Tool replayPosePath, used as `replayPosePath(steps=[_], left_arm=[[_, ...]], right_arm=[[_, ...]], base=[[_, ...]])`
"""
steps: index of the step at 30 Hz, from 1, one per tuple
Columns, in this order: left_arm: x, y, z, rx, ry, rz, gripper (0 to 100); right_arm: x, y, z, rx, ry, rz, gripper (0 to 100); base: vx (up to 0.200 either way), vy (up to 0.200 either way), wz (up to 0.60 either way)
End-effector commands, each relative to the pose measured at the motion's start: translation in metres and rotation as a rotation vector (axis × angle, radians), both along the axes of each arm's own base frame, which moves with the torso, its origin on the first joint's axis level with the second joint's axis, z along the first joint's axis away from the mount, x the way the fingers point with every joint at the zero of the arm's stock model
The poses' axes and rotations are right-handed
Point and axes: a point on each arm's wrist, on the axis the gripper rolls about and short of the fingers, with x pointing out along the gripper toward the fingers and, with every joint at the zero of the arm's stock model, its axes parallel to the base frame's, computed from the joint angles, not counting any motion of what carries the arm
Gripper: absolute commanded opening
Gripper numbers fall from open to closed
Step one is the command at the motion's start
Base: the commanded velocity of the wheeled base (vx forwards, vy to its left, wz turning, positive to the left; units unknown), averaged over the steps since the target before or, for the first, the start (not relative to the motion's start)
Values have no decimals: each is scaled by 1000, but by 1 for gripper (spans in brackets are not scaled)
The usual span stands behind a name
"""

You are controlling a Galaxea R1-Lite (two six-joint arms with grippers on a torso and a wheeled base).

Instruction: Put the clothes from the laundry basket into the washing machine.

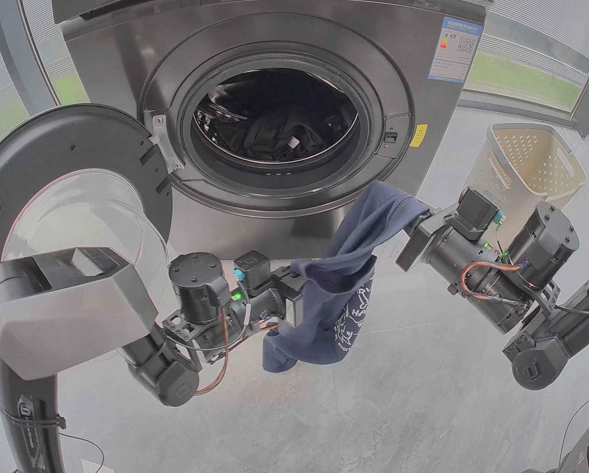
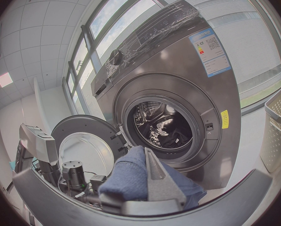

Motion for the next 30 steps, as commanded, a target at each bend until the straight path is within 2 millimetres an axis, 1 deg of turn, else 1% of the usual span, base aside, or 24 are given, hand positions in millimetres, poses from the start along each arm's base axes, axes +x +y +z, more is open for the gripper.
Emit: replayPosePath(steps=[1,2,3,6,10,11,12,13,14,18,21,24,27,28,30], left_arm=[[-20,41,28,-26,-38,77,0],[-20,41,28,-26,-38,77,0],[-28,52,36,-37,-51,108,0],[-34,66,43,-45,-65,144,0],[-40,78,58,-68,-95,168,0],[-42,82,65,-78,-114,179,0],[-43,83,67,-81,-119,180,0],[-47,91,79,-101,-149,198,0],[-51,96,86,-112,-168,205,0],[-63,108,102,-144,-205,224,0],[-65,112,107,-157,-218,231,0],[-68,117,116,-197,-234,240,0],[-67,120,119,-200,-245,250,0],[-62,129,122,-200,-258,283,0],[-59,137,122,-194,-264,311,0]], right_arm=[[4,-3,1,8,0,-29,0],[4,-3,1,8,0,-29,0],[4,-2,2,15,-1,-36,0],[4,0,4,26,-2,-48,0],[5,0,6,35,-5,-65,0],[5,0,6,36,-5,-67,0],[5,0,6,36,-5,-67,0],[6,-3,4,33,-1,-73,0],[6,-3,5,35,-4,-73,0],[6,-8,6,33,-5,-76,0],[5,-7,3,25,7,-71,0],[5,-4,-2,13,19,-71,0],[9,-4,-3,14,17,-81,0],[12,-5,1,26,5,-95,0],[14,-6,4,41,0,-124,0]], base=[[0,0,0],[0,0,0],[0,0,0],[0,0,0],[0,0,0],[0,0,0],[0,0,0],[0,0,0],[0,0,0],[0,0,0],[0,0,0],[0,0,0],[0,0,0],[0,0,0],[0,0,0]])
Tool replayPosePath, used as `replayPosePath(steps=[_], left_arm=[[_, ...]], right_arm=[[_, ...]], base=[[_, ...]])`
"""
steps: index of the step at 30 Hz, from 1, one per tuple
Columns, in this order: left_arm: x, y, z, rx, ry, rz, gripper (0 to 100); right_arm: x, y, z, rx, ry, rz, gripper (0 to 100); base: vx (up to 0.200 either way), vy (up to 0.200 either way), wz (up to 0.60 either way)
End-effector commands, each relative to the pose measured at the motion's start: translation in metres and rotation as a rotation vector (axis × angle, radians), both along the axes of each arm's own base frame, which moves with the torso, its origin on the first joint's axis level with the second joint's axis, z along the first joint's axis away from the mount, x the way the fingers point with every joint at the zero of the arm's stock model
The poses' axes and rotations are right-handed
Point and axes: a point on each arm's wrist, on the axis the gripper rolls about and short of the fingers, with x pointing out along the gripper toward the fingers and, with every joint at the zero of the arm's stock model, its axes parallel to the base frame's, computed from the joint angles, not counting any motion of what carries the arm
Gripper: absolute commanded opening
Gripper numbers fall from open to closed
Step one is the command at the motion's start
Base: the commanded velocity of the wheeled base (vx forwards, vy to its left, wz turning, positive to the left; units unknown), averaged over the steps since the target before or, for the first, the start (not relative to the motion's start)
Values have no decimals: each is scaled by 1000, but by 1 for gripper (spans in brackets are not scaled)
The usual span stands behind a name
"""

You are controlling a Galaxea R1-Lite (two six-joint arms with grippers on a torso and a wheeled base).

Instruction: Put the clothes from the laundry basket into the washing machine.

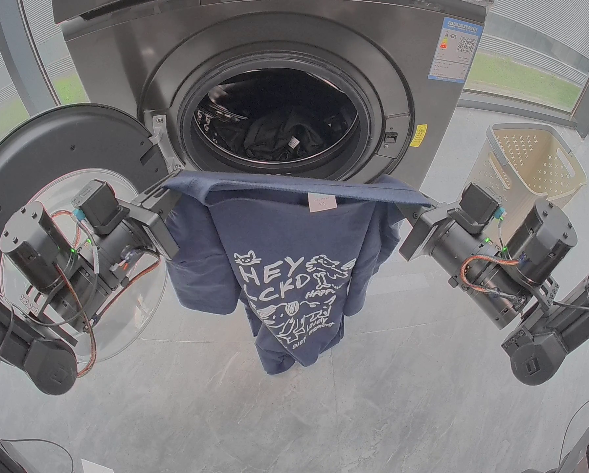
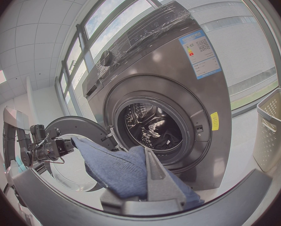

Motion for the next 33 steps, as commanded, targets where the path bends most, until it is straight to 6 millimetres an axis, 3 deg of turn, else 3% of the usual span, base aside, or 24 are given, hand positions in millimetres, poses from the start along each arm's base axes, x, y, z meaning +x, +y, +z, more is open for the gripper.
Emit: replayPosePath(steps=[1,8,13,19,29,33], left_arm=[[3,19,10,-11,-39,65,0],[-6,18,16,-20,-55,56,0],[-10,14,10,-8,-32,33,0],[-19,2,23,-32,-80,-16,0],[-24,3,13,-20,-38,-24,0],[-31,1,20,-33,-63,-38,0]], right_arm=[[6,0,5,27,-14,-53,0],[6,6,14,60,-34,-62,0],[3,6,14,58,-33,-56,0],[-5,3,22,70,-53,-52,0],[-11,3,24,68,-56,-36,0],[-17,2,32,85,-75,-29,0]], base=[[0,0,0],[0,0,0],[0,0,0],[0,0,0],[0,0,0],[0,0,0]])
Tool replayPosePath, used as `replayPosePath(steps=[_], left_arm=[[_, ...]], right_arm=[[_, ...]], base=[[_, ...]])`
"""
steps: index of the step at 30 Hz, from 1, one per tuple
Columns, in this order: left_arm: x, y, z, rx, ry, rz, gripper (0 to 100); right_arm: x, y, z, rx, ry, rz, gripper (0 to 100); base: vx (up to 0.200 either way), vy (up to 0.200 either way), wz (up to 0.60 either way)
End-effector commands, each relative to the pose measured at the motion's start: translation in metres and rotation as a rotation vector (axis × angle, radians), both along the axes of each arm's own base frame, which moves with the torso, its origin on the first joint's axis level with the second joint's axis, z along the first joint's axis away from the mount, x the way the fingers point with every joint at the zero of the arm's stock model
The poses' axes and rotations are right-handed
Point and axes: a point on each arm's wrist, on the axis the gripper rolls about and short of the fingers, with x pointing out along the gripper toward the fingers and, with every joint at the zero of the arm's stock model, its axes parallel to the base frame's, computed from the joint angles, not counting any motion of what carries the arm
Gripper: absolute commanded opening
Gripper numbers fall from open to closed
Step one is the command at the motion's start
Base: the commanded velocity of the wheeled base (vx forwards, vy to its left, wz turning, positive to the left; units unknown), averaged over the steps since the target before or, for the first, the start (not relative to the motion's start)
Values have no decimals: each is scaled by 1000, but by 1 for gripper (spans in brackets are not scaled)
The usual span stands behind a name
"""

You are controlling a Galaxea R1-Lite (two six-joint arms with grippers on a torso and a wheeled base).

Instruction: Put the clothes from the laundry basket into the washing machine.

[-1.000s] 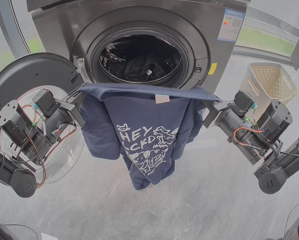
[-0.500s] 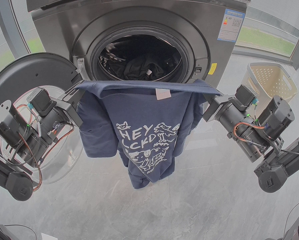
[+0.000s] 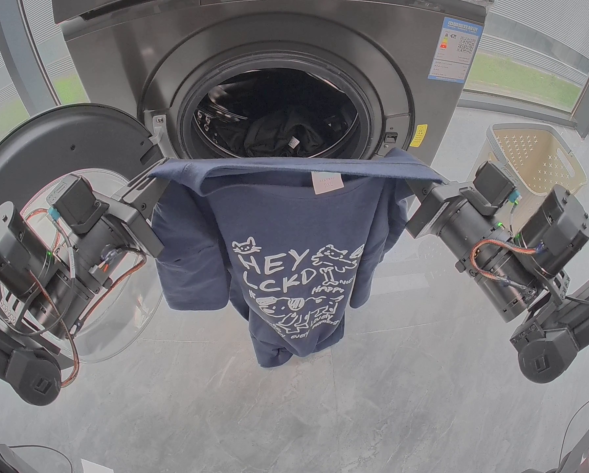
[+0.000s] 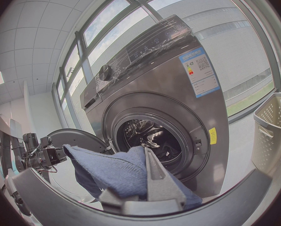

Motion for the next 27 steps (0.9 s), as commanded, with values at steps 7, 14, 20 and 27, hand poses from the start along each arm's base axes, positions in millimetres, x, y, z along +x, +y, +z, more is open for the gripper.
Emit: replayPosePath(steps=[7,14,20,27], left_arm=[[-10,-10,14,-28,-44,-30,0],[-11,-12,11,-13,-30,-53,0],[-2,-37,3,-2,-3,-135,0],[20,-53,13,-43,-37,-151,0]], right_arm=[[-13,-6,15,27,-38,9,0],[-15,1,4,10,-1,38,0],[-10,22,-21,-32,68,89,0],[-14,46,-48,-47,165,171,100]], base=[[0,0,0],[0,0,0],[0,0,0],[0,0,0]])
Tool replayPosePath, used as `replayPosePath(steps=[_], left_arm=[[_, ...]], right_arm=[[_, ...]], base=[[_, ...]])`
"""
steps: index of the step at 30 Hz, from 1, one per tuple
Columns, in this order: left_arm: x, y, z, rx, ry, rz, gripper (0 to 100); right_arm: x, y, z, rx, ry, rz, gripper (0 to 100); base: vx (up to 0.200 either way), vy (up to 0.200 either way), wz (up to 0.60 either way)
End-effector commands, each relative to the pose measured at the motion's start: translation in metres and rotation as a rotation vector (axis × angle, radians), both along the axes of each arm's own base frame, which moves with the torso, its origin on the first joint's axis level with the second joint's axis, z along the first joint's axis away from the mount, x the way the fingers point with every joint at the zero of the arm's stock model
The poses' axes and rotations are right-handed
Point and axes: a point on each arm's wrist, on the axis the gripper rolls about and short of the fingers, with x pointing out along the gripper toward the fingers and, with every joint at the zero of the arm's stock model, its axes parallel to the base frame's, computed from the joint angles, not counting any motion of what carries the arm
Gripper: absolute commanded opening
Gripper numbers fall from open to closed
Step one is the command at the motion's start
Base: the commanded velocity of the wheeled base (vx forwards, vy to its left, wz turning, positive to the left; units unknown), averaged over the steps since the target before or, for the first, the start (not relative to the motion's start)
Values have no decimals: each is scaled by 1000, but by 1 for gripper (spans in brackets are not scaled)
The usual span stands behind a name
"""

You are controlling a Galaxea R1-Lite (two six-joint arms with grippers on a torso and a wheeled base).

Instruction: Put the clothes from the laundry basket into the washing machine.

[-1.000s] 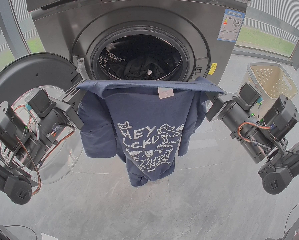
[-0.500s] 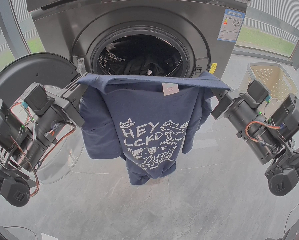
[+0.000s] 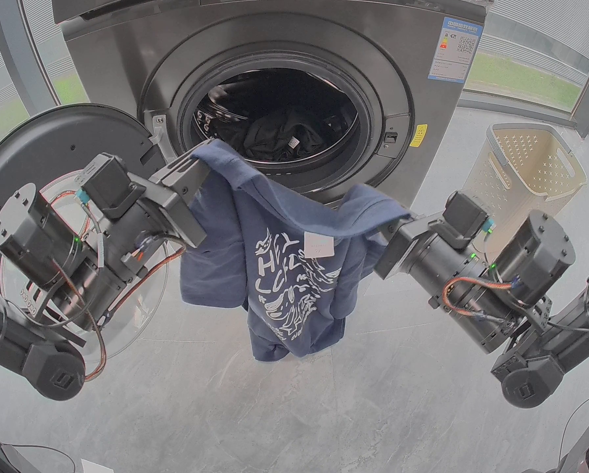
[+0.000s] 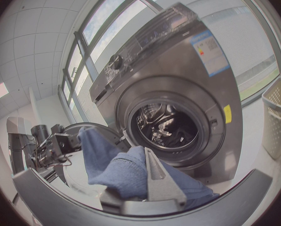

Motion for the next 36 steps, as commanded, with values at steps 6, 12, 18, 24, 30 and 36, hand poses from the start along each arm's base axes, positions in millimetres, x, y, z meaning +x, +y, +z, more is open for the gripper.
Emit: replayPosePath(steps=[6,12,18,24,30,36], left_arm=[[19,-22,12,-34,-39,-37,0],[18,-25,19,-48,-65,-50,0],[14,-27,19,-49,-66,-63,0],[7,-34,20,-52,-67,-97,0],[-4,-38,28,-66,-86,-129,0],[-10,-39,28,-66,-86,-147,0]], right_arm=[[-2,26,-55,-120,143,71,100],[3,29,-91,-208,227,94,100],[12,32,-104,-230,247,89,100],[41,39,-112,-212,220,49,100],[64,36,-111,-184,188,6,100],[92,39,-115,-159,145,-18,100]], base=[[0,0,0],[0,0,0],[0,0,0],[0,0,0],[0,0,0],[0,0,0]])
